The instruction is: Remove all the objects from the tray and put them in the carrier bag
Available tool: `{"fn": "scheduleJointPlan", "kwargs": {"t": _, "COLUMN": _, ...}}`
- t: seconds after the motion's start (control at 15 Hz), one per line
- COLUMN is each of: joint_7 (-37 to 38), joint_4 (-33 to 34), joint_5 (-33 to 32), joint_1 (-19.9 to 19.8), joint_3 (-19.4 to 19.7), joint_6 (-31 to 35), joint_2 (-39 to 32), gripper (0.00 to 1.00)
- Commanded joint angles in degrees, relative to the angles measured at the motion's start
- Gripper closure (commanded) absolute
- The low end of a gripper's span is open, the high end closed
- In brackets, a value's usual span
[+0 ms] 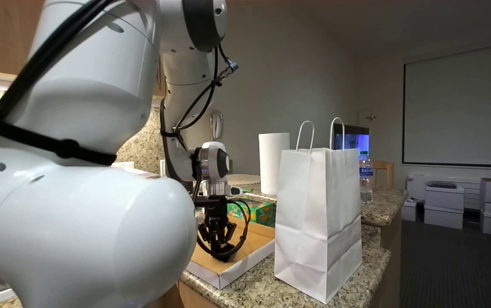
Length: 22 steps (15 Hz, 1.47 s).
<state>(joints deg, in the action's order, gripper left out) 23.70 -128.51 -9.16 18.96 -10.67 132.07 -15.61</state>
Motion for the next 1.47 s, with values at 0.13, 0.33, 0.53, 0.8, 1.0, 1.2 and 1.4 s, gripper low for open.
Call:
{"fn": "scheduleJointPlan", "kwargs": {"t": 0.13, "joint_7": 5.13, "joint_4": 2.94, "joint_5": 1.3, "joint_1": 1.0, "joint_3": -0.08, "joint_6": -5.96, "joint_2": -0.3, "gripper": 0.94}}
{"fn": "scheduleJointPlan", "kwargs": {"t": 0.33, "joint_7": 5.43, "joint_4": 5.59, "joint_5": 2.54, "joint_1": 1.31, "joint_3": -0.63, "joint_6": -9.84, "joint_2": 0.05, "gripper": 0.92}}
{"fn": "scheduleJointPlan", "kwargs": {"t": 0.53, "joint_7": 5.32, "joint_4": 8.11, "joint_5": 2.79, "joint_1": 1.62, "joint_3": -1.15, "joint_6": -12.31, "joint_2": 0.5, "gripper": 0.92}}
{"fn": "scheduleJointPlan", "kwargs": {"t": 0.8, "joint_7": 5.46, "joint_4": 10.28, "joint_5": 2.36, "joint_1": 2.1, "joint_3": -1.44, "joint_6": -13.95, "joint_2": 2.26, "gripper": 0.92}}
{"fn": "scheduleJointPlan", "kwargs": {"t": 1.0, "joint_7": 5.29, "joint_4": 10.2, "joint_5": 1.41, "joint_1": 2.29, "joint_3": -1.84, "joint_6": -14.58, "joint_2": 5.7, "gripper": 0.92}}
{"fn": "scheduleJointPlan", "kwargs": {"t": 1.2, "joint_7": 5.08, "joint_4": 10.06, "joint_5": -1.01, "joint_1": 2.74, "joint_3": -2.7, "joint_6": -17.11, "joint_2": 9.93, "gripper": 0.92}}
{"fn": "scheduleJointPlan", "kwargs": {"t": 1.4, "joint_7": 3.48, "joint_4": 12.59, "joint_5": -3.87, "joint_1": 2.72, "joint_3": -4.4, "joint_6": -24.3, "joint_2": 13.15, "gripper": 0.92}}
